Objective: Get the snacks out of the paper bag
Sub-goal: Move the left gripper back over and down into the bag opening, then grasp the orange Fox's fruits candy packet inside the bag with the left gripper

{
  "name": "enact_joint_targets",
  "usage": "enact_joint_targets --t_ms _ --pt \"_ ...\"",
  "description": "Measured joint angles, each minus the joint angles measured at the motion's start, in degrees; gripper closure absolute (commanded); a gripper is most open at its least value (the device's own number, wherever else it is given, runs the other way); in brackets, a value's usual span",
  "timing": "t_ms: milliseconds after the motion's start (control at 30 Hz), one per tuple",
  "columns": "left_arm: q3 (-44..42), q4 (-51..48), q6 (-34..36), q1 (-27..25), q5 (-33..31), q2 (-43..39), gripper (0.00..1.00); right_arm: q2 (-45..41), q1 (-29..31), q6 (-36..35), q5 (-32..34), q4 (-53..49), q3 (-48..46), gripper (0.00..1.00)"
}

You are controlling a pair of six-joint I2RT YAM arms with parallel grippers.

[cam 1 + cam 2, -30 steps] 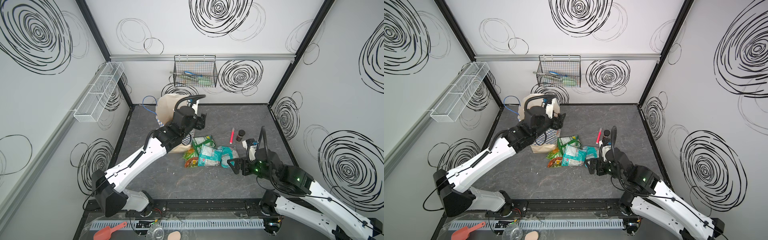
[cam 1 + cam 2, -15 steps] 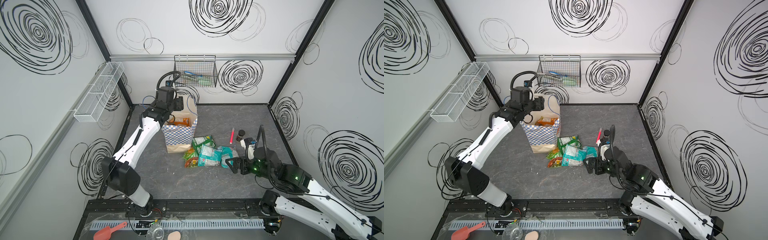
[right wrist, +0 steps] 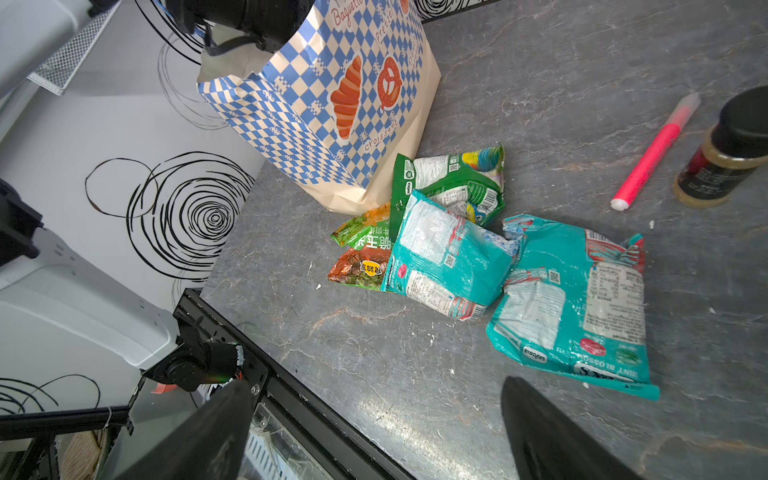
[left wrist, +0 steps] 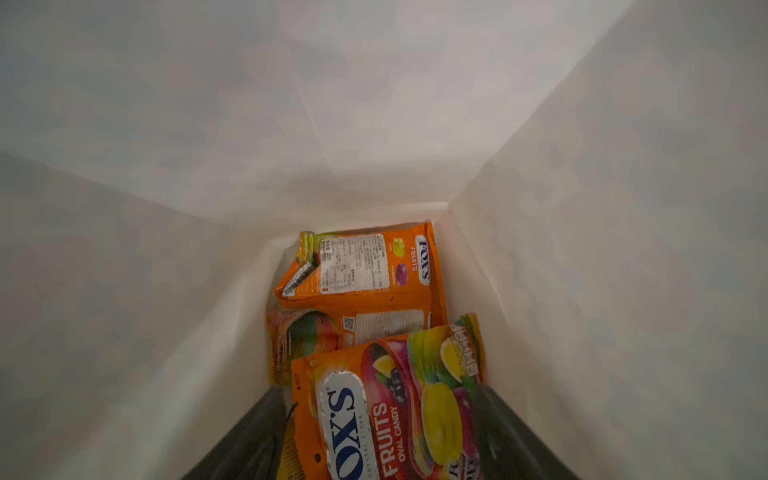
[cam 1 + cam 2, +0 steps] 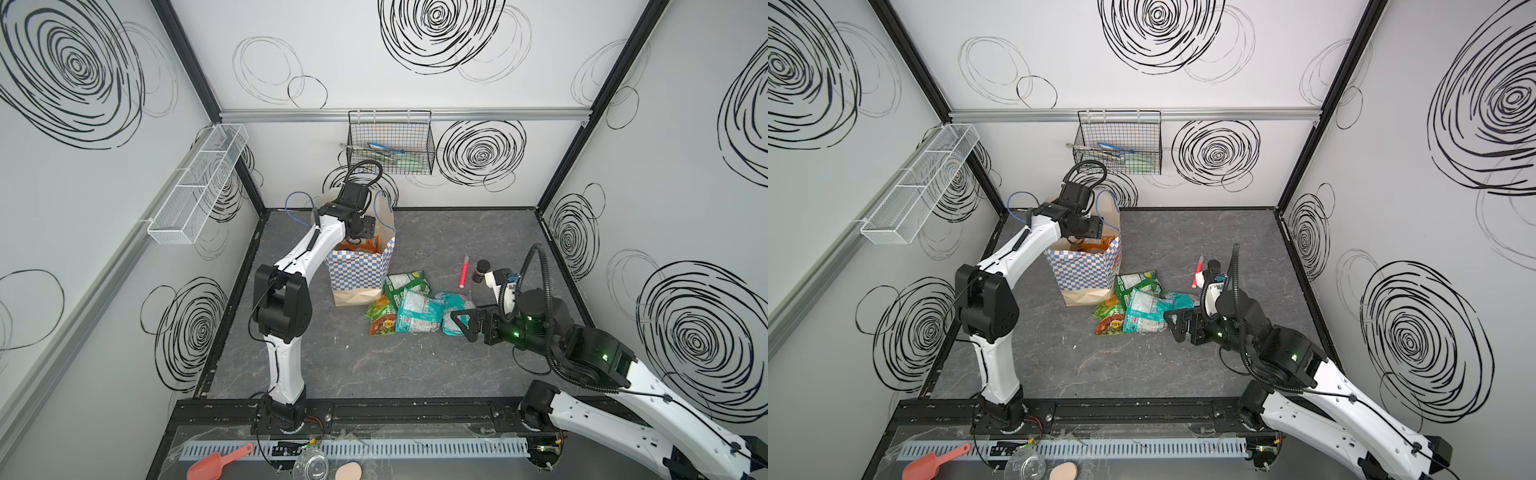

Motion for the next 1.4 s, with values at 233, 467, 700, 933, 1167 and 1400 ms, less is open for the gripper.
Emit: enact_joint_targets --t_ms 233,467,700,933,1167,1400 --pt "0.20 -2.56 0.59 0.55 1.29 6.29 0.21 -0.33 0.00 0.02 -0.09 0.04 0.00 0.03" --pt "0.20 -2.60 1.03 0.76 2.58 9.09 0.17 -0.35 0.00 0.02 -0.15 0.07 0.00 0.03" --pt "0.20 -2.99 2.19 1.03 3.80 13.42 0.07 -0.33 0.00 0.04 -0.17 0.07 0.00 0.03" --pt "1.11 -4.44 4.13 1.73 5.66 14.25 0.02 -0.20 0.00 0.04 -0.33 0.11 0.00 0.03" --pt "-0.68 -4.33 4.83 1.99 7.41 13.22 0.01 0.04 0.00 0.07 -0.39 0.13 0.00 0.03" --pt "-7.85 -3.21 4.70 2.34 10.60 6.58 0.01 0.07 0.00 0.28 -0.44 0.50 -0.02 0.03"
